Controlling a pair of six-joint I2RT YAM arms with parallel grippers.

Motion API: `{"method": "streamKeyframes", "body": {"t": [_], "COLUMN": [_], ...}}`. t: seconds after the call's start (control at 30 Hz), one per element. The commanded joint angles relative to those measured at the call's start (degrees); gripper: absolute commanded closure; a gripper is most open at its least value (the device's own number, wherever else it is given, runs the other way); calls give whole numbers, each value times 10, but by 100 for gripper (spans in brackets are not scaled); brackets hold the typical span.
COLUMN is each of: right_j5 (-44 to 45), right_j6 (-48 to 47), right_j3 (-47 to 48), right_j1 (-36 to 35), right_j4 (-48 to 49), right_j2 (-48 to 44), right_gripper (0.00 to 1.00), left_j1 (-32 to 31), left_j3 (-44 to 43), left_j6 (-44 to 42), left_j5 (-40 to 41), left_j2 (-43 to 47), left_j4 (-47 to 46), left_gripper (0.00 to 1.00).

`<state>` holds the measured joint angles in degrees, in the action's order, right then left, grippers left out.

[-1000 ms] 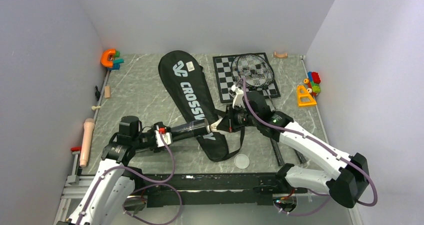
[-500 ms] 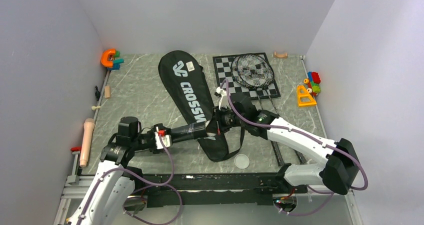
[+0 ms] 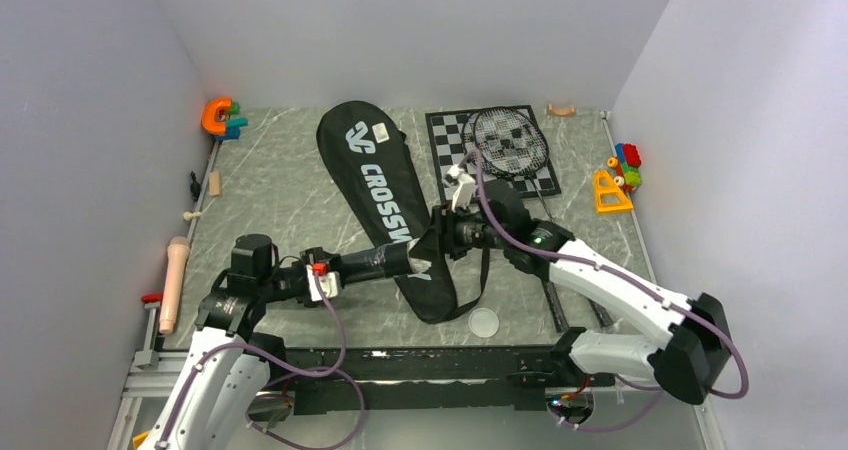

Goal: Pack up the badminton gear

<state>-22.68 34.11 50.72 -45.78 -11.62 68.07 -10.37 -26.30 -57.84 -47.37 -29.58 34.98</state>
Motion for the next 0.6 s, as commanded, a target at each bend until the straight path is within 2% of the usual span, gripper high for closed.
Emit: {"method": "streamKeyframes", "body": {"t": [0.0,0.23,0.37,0.57], "right_j5": [-30,-39,-9,-2], "right_j6": [3,0,1,15], "right_j3": [13,-11,-38,-74], "right_j1": [32,91,95,94], "right_j4": [9,-14,-25,9], "right_j2": [-71,-118,-103,-101], "right_gripper": [47,44,46,46], "left_j1": [0,0,0,0], "left_j3": [-18,-21,-23,-28], "left_j6": [-15,-9,-1,4], "left_j5": [-32,-31,-34,-33], "left_j2": [3,4,6,3], "left_j4": [1,-2,-6,-8], "left_gripper": [100,100,100,100]}}
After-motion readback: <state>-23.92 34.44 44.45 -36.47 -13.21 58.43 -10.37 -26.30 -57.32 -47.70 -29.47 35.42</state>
